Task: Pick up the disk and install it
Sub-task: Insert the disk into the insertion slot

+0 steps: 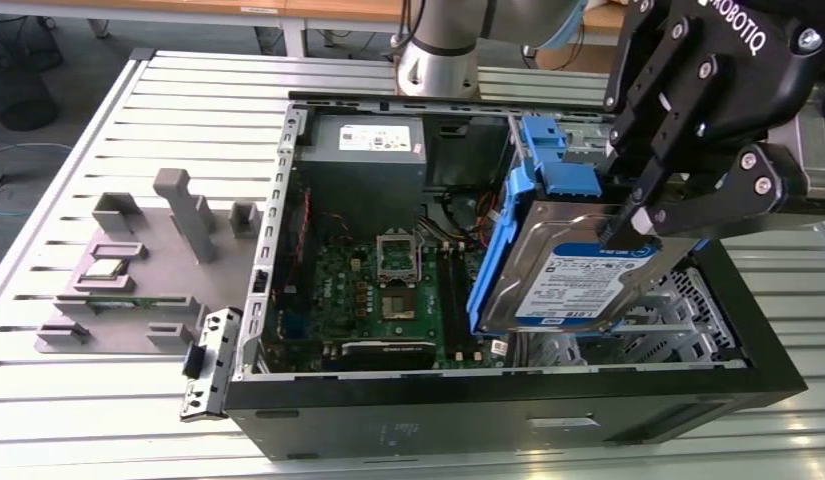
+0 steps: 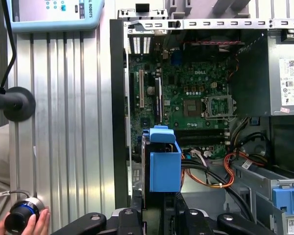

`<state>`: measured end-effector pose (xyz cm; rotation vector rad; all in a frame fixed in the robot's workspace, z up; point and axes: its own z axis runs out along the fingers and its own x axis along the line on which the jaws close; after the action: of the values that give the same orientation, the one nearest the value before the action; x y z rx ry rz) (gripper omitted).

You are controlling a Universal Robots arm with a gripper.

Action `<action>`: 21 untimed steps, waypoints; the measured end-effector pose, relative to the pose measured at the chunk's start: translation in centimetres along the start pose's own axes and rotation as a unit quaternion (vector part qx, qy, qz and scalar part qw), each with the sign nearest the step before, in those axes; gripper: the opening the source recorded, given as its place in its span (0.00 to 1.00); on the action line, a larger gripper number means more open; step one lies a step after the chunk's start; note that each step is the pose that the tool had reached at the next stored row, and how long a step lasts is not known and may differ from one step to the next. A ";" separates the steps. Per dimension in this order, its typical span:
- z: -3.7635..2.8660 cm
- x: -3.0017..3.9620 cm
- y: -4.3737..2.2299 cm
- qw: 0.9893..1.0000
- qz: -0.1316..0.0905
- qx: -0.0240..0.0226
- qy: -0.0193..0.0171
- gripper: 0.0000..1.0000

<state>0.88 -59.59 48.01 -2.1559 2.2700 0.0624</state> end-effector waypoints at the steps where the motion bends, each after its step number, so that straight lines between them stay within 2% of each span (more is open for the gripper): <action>1: 0.00 0.00 -0.01 1.000 0.000 0.000 0.000 0.35; 21: -0.01 0.21 -0.13 1.000 0.000 0.000 0.000 0.35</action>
<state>0.99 -59.80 48.00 -2.1558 2.2702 0.0625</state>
